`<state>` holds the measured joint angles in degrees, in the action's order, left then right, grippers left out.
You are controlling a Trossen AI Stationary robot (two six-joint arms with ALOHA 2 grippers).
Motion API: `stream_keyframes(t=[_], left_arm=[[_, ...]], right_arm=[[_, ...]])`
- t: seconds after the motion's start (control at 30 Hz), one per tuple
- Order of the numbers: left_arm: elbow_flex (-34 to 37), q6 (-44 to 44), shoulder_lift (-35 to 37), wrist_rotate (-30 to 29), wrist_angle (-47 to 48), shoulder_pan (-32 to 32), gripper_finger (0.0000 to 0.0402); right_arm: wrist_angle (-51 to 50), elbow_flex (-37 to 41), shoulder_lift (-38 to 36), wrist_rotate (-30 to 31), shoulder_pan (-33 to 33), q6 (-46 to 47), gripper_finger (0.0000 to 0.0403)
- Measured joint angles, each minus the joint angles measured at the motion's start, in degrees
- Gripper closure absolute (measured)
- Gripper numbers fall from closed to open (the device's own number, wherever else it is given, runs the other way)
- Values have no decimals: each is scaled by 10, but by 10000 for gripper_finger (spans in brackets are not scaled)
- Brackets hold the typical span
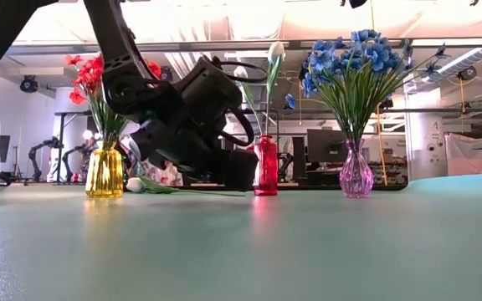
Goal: Sort flowers into vase by color
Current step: Put the white flower into the red vase
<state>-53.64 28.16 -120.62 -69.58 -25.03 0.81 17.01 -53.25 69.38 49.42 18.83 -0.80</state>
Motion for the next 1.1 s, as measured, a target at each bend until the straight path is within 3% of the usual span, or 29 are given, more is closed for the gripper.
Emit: stream_keyframes(t=[1.1], left_arm=[[1,-11,-1,13,-72,-123,301]], right_arm=[[-4,-2,0,2,-1,-18,188]])
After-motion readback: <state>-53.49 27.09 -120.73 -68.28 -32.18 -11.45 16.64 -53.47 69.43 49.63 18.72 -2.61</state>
